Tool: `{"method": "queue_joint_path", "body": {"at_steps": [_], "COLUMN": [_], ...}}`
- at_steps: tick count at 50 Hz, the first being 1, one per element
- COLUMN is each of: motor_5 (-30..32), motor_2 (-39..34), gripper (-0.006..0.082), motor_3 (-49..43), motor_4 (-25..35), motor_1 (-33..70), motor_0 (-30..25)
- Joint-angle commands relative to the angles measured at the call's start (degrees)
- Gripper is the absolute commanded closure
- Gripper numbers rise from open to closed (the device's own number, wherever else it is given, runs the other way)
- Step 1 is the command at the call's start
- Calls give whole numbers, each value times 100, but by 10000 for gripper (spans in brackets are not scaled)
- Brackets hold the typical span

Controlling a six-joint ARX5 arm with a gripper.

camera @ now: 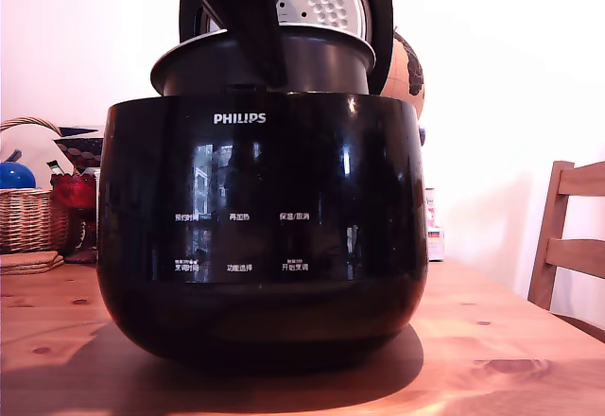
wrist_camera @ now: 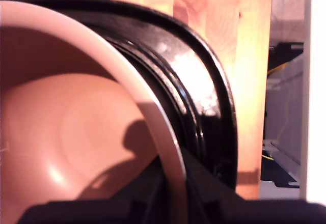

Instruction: Place the pot you are holding inside the rice cooker

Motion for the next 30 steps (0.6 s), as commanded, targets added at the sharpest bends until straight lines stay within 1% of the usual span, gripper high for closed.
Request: {"method": "queue_joint_path", "body": {"at_steps": [1,19,30], "motor_5": [-35,-267,-271], "motor_2": [111,111,111], "gripper": [789,788,788], "motor_3": [63,-205,-203], "motor_4": [125,205,181], "motor_1": [-57,74,138], "motor_0": [-105,-133,-144]}}
